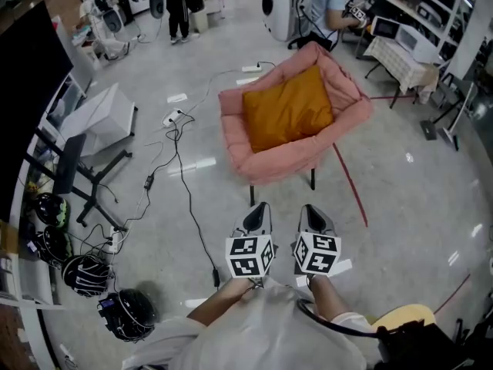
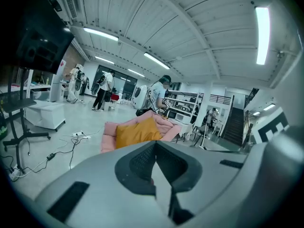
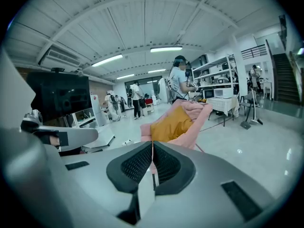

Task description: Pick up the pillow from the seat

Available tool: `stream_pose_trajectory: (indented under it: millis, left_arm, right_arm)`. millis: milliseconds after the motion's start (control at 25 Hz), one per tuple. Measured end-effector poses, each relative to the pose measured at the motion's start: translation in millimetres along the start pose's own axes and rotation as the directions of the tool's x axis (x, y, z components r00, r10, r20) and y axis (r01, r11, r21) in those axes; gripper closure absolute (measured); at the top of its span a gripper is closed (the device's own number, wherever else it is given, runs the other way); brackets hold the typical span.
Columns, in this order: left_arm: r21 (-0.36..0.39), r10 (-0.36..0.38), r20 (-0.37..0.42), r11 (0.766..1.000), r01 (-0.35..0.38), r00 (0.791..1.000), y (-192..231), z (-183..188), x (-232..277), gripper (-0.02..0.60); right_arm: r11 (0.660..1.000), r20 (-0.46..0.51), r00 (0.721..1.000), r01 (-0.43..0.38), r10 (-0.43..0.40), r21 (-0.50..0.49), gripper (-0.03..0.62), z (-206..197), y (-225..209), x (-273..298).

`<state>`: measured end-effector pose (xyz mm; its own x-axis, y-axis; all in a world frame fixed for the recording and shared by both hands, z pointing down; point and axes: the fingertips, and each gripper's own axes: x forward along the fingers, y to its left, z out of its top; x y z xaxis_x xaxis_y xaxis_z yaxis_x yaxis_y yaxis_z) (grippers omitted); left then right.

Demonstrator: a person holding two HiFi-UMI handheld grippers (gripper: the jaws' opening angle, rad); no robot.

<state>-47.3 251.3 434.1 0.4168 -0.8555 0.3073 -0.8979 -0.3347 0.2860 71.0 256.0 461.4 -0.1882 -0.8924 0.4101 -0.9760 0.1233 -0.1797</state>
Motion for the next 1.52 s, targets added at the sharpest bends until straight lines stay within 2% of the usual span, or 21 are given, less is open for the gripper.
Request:
stream_pose_trajectory:
  millis: [320, 480, 680, 960, 1520]
  left_arm:
    - [-0.02, -0.007, -0.046, 1.0, 0.006, 0.999, 18.4, -7.6, 14.8, 0.572]
    - [-0.03, -0.006, -0.064, 1.0, 0.004, 0.998, 22.7, -12.8, 29.1, 0.572]
    - [-0.019, 0.009, -0.072, 1.0, -0.011, 0.997, 28.5, -6.1, 55.5, 0.572]
    - [-0.012, 0.061, -0.068, 0.998, -0.062, 0.996, 38.5, 17.9, 111.1, 0.572]
    - [-0.039, 0.111, -0.097, 0.992, -0.116, 0.989, 33.3, 45.7, 216.6, 0.572]
  right_arm:
    - [0.997, -0.036, 0.997, 0.071, -0.07, 0.036, 0.563, -7.5, -21.5, 7.4]
    - [0.996, -0.045, 0.996, 0.078, -0.076, 0.04, 0.563, -6.8, -28.9, 21.3]
    - [0.997, -0.06, 0.997, 0.06, -0.057, 0.039, 0.563, 3.6, -36.4, 55.4]
    - [1.0, -0.086, 0.996, -0.008, 0.009, 0.01, 0.563, 28.6, -47.1, 110.5]
    - [0.999, -0.142, 0.989, -0.036, 0.037, 0.009, 0.563, 71.2, -111.5, 202.2]
